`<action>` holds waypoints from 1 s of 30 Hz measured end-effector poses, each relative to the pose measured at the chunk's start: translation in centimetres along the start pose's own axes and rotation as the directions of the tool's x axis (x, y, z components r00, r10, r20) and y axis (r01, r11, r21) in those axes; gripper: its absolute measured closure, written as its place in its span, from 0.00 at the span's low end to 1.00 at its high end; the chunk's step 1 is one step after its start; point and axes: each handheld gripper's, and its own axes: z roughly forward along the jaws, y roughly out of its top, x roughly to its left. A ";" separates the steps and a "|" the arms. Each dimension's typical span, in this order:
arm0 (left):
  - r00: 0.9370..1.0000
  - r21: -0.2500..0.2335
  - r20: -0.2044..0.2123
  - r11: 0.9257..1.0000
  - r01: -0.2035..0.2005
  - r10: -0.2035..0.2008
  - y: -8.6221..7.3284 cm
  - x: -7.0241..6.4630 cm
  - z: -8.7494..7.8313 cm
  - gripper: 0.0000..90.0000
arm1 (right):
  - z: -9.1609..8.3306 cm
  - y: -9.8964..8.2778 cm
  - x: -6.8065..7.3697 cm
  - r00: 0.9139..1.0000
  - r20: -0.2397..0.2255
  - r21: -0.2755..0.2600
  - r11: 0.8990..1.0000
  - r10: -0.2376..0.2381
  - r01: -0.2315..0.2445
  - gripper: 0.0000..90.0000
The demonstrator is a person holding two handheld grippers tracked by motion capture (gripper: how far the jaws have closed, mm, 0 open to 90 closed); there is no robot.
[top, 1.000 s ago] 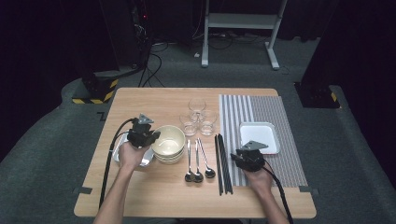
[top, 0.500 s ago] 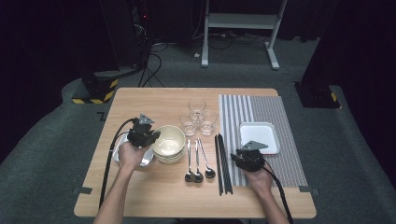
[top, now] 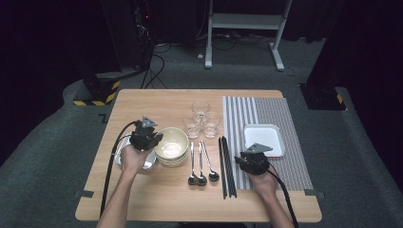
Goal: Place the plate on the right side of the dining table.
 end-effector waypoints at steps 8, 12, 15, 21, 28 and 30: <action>0.997 0.010 0.064 0.999 0.046 -0.047 0.2 0.9 0.2 0.89 | 0.0 0.0 0.0 1.000 0.000 -0.001 1.000 0.001 -0.001 0.70; 1.000 0.015 0.007 1.000 -0.004 0.004 0.2 0.2 0.0 0.90 | 0.0 0.0 0.0 1.000 0.001 -0.001 1.000 0.000 0.000 0.71; 1.000 0.017 -0.006 1.000 -0.010 0.010 0.2 0.0 -0.1 0.90 | 0.0 0.0 0.0 1.000 0.001 0.000 1.000 0.000 0.000 0.71; 0.999 0.014 0.044 1.000 0.023 -0.024 0.3 0.8 0.0 0.90 | 0.0 0.0 0.0 1.000 0.001 -0.001 1.000 -0.001 0.001 0.71; 0.999 0.016 0.042 1.000 0.023 -0.024 0.4 0.8 0.1 0.90 | 0.0 0.0 0.0 1.000 0.001 0.001 1.000 0.000 0.000 0.71; 1.000 0.020 0.004 1.000 -0.012 0.012 0.4 0.3 0.0 0.90 | 0.0 0.0 0.0 1.000 0.002 0.001 1.000 0.000 0.000 0.71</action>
